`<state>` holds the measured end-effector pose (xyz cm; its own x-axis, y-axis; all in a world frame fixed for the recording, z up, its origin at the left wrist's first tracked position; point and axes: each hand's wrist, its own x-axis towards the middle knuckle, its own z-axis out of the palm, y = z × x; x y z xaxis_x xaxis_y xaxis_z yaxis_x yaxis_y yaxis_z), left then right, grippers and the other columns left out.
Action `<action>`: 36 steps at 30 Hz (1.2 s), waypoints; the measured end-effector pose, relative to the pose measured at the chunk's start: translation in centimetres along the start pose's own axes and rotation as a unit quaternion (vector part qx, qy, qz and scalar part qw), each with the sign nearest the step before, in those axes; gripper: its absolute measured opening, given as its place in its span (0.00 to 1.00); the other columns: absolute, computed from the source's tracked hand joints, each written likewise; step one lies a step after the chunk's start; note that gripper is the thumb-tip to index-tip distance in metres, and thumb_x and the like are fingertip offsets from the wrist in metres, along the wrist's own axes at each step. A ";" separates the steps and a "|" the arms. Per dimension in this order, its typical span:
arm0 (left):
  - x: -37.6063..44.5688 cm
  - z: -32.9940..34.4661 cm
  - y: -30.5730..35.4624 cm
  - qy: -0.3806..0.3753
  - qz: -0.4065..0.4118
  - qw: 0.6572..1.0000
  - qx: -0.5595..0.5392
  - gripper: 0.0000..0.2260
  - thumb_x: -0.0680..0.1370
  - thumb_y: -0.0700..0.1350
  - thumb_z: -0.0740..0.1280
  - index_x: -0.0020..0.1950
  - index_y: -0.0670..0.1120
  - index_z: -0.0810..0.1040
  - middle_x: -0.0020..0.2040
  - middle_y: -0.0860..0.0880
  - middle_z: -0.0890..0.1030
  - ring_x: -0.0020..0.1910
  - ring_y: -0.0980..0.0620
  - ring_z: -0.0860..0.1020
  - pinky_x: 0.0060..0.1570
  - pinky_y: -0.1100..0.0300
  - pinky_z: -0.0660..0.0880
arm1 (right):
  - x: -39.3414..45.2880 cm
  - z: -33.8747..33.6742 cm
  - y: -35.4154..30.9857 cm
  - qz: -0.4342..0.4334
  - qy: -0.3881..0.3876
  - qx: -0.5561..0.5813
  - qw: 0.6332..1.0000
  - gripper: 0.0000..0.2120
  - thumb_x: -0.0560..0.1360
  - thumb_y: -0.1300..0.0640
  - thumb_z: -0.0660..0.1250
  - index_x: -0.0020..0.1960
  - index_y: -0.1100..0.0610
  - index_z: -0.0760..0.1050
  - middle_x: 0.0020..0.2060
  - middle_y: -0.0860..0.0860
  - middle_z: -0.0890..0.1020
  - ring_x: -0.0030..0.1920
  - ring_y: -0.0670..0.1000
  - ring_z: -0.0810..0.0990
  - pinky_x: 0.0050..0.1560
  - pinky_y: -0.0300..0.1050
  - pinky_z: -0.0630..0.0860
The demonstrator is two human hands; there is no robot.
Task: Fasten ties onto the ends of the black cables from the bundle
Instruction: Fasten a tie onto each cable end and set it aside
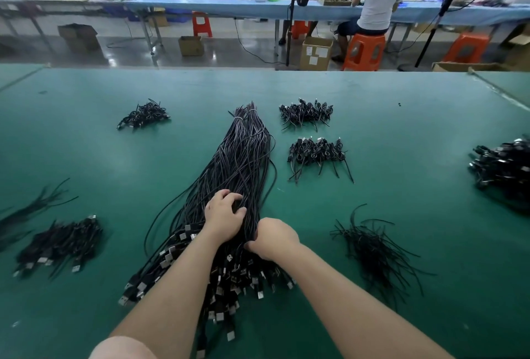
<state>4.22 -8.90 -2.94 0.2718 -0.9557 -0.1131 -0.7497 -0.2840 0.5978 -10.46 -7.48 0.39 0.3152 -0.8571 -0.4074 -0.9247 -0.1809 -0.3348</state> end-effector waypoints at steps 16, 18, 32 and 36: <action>-0.1 -0.3 -0.3 -0.007 -0.006 0.998 -0.067 0.15 0.81 0.51 0.66 0.67 0.52 0.77 0.76 0.50 0.65 0.76 0.47 0.62 0.76 0.47 0.57 | -0.4 -0.6 0.7 0.053 -0.020 0.187 0.981 0.15 0.77 0.53 0.64 0.35 0.56 0.65 0.29 0.51 0.70 0.30 0.52 0.68 0.33 0.44 0.67; -0.1 -0.4 -0.3 -0.008 -0.008 0.997 -0.071 0.14 0.81 0.51 0.67 0.67 0.52 0.78 0.76 0.50 0.66 0.75 0.47 0.63 0.76 0.47 0.58 | -1.2 -1.4 1.1 0.053 -0.017 0.297 0.953 0.10 0.78 0.54 0.62 0.40 0.57 0.70 0.33 0.54 0.78 0.32 0.53 0.74 0.37 0.46 0.74; -0.3 -1.4 1.4 0.121 -0.002 0.980 -0.157 0.14 0.85 0.48 0.57 0.52 0.44 0.81 0.53 0.50 0.75 0.54 0.50 0.74 0.58 0.52 0.70 | -6.7 -9.0 3.8 -0.035 -0.039 0.479 0.876 0.09 0.83 0.53 0.64 0.50 0.59 0.74 0.26 0.45 0.67 0.24 0.45 0.60 0.24 0.37 0.58; -0.7 -1.7 5.3 0.113 -0.020 0.942 -0.317 0.13 0.85 0.51 0.60 0.63 0.47 0.77 0.55 0.49 0.78 0.48 0.51 0.80 0.47 0.58 0.74 | -7.7 -10.1 4.4 -0.059 -0.028 0.414 0.908 0.11 0.82 0.51 0.65 0.50 0.58 0.78 0.25 0.44 0.67 0.24 0.45 0.60 0.25 0.37 0.59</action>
<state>1.09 -9.61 1.70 0.4675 -0.8838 -0.0154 -0.2457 -0.1466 0.9582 -19.10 -6.52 10.62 0.4331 -0.8256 -0.3617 -0.4137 0.1744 -0.8935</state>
